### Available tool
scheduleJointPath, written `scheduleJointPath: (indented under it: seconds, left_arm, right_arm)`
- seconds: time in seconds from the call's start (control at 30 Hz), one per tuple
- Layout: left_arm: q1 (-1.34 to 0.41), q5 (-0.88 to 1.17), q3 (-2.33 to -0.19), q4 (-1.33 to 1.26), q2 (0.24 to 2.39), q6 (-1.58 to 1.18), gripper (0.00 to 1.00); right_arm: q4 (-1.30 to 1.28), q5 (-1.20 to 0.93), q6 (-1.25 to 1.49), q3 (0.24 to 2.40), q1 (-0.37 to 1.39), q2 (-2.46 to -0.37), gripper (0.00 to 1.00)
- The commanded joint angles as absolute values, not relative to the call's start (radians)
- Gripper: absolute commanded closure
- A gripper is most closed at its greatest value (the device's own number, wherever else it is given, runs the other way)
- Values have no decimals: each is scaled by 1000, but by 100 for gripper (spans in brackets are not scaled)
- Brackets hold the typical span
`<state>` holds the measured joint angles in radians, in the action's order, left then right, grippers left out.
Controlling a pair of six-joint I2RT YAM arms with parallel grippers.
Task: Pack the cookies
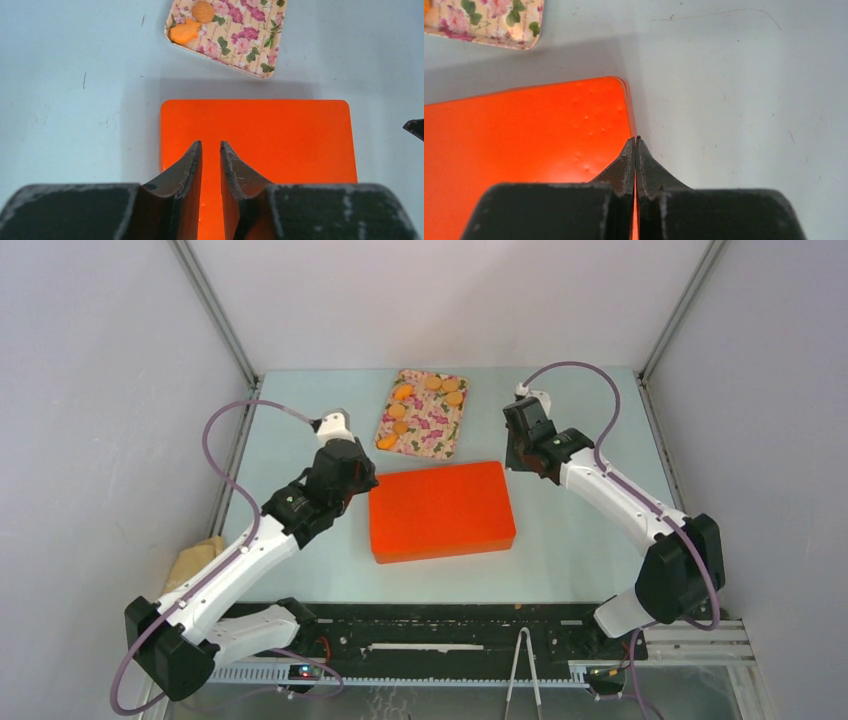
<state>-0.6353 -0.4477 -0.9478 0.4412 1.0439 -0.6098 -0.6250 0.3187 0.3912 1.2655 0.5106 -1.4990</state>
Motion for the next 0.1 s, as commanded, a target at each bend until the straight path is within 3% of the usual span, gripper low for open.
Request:
scheduleJointPath:
  seconds: [0.0,0.07]
  left_arm:
    - [-638,-493,-956,447,1027,-591,76]
    - [-638,-498,-953,449,1024,-590,75]
  right_arm:
    - [-627,363,386,1255,503,-1497,100]
    - [-627,359,390,1255,502,-1494,99]
